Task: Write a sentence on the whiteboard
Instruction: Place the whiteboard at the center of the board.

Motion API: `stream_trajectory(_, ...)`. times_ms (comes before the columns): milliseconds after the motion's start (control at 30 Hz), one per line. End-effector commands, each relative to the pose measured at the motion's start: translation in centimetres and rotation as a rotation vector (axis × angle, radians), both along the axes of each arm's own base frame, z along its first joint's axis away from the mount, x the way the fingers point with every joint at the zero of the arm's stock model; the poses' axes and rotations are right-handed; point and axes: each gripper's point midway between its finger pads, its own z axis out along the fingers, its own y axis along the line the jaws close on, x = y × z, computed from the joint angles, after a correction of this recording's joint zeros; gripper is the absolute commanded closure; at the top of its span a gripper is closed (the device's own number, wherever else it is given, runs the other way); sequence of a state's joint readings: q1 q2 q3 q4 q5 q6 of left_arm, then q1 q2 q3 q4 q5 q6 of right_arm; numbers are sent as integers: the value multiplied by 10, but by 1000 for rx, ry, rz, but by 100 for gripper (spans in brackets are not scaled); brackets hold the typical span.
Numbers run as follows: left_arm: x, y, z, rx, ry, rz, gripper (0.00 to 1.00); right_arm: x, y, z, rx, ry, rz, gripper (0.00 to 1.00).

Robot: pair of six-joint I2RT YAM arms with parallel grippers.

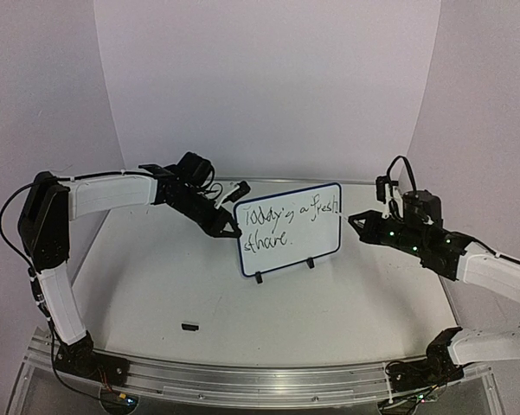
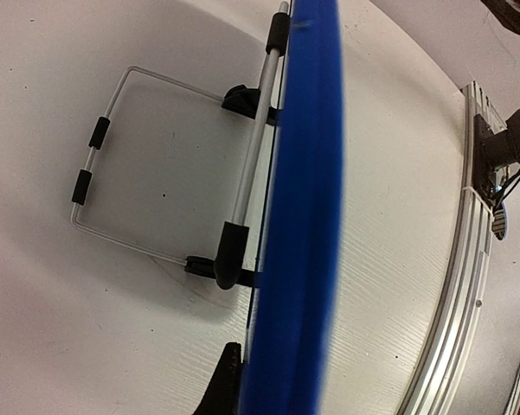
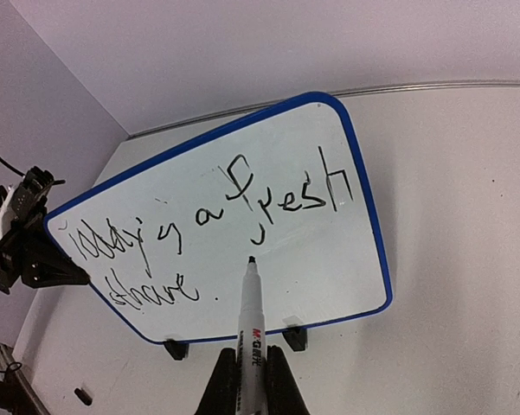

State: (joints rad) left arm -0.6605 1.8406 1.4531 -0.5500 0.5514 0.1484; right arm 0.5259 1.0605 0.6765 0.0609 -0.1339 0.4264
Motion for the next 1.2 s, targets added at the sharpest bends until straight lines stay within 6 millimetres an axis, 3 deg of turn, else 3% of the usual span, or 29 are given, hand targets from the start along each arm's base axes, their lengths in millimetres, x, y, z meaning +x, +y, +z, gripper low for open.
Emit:
stream_trajectory(0,-21,14,2,5,95,7,100,-1,-7,6,-14,-24,-18,100)
stream_trajectory(233,-24,32,5,13,92,43,100,-4,-10,12,-16,-38,-17,100)
stream_trajectory(433,-27,33,0,10,119,47,99,-5,-11,13,-18,-39,-18,100)
stream_trajectory(600,-25,36,6,5,89,75,80,-8,-11,16,-15,-43,-13,100)
stream_trajectory(700,-23,42,10,11,63,110,58,-10,-12,21,-8,-52,-11,100)
stream_trajectory(767,-25,50,15,15,39,143,45,-16,-11,23,-12,-37,14,100)
stream_trajectory(867,-31,69,32,12,-30,211,33,-25,-15,29,-49,-31,28,100)
stream_trajectory(1033,-45,95,55,-47,-65,363,28,-32,-19,31,-84,-21,43,100)
stream_trajectory(1167,-66,99,44,-111,-34,435,28,-32,-17,27,-73,-11,49,100)
